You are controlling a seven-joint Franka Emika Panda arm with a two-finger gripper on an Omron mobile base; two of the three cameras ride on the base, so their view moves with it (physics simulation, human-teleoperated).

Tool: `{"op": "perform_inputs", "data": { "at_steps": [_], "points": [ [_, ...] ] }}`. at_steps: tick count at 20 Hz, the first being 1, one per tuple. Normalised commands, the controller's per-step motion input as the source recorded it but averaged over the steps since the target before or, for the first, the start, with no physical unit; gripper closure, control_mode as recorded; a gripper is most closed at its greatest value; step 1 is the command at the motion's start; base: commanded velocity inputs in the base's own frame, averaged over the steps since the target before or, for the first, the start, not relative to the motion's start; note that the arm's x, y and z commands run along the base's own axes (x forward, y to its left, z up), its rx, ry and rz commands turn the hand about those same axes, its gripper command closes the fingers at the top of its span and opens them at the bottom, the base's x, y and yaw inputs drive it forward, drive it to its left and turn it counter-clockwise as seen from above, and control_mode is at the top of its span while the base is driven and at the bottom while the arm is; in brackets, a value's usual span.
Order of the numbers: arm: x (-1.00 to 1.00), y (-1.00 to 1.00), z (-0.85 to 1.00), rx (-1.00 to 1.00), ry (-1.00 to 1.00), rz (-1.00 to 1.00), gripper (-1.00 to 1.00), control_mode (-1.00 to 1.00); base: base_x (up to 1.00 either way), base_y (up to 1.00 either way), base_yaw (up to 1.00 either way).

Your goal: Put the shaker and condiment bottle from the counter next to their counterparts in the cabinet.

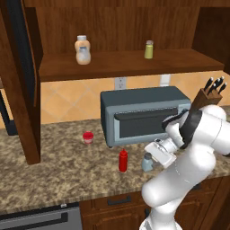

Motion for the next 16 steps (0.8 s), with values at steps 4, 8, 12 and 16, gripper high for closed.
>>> {"op": "perform_inputs", "data": {
  "at_steps": [4,8,12,16],
  "points": [
    [-0.07,0.04,0.47,-0.01,-0.11,-0.07,1.00,-1.00,0.00,0.00,0.00],
    [-0.29,0.12,0.65,0.00,-0.09,-0.15,1.00,-1.00,0.00,0.00,0.00],
    [-0.68,0.00,0.66,0.00,0.00,-0.22,1.00,-1.00,0.00,0.00,0.00],
    [-1.00,0.00,0.55,0.05,0.00,-0.30,1.00,-1.00,0.00,0.00,0.00]
  ]
}}
